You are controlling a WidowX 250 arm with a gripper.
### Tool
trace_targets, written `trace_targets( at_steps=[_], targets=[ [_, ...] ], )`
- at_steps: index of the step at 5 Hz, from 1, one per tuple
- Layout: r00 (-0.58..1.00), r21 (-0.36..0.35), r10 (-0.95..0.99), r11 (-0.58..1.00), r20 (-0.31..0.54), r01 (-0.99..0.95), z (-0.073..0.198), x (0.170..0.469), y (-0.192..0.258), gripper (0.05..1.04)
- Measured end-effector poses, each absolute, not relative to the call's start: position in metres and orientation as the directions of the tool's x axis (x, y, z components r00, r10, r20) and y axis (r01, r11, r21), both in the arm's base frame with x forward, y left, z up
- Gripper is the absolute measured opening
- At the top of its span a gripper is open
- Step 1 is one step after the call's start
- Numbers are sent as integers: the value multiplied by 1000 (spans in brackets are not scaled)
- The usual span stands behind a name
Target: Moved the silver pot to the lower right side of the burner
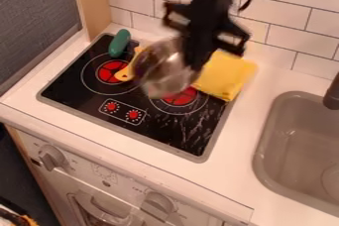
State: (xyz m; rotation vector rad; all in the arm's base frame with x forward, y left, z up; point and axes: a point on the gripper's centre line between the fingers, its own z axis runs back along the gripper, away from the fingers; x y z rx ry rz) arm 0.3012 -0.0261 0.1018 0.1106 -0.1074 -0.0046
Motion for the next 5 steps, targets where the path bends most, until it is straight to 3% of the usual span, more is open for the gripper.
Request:
trace_targets(
  at_steps=[1,3,5],
  targets=[
    [998,109,-3,994,61,-4,84,283,-27,59],
    [995,130,-101,987,17,98,62,276,-51,59],
    [989,154,-145,978,-3,144,60,273,-62,83]
  ],
)
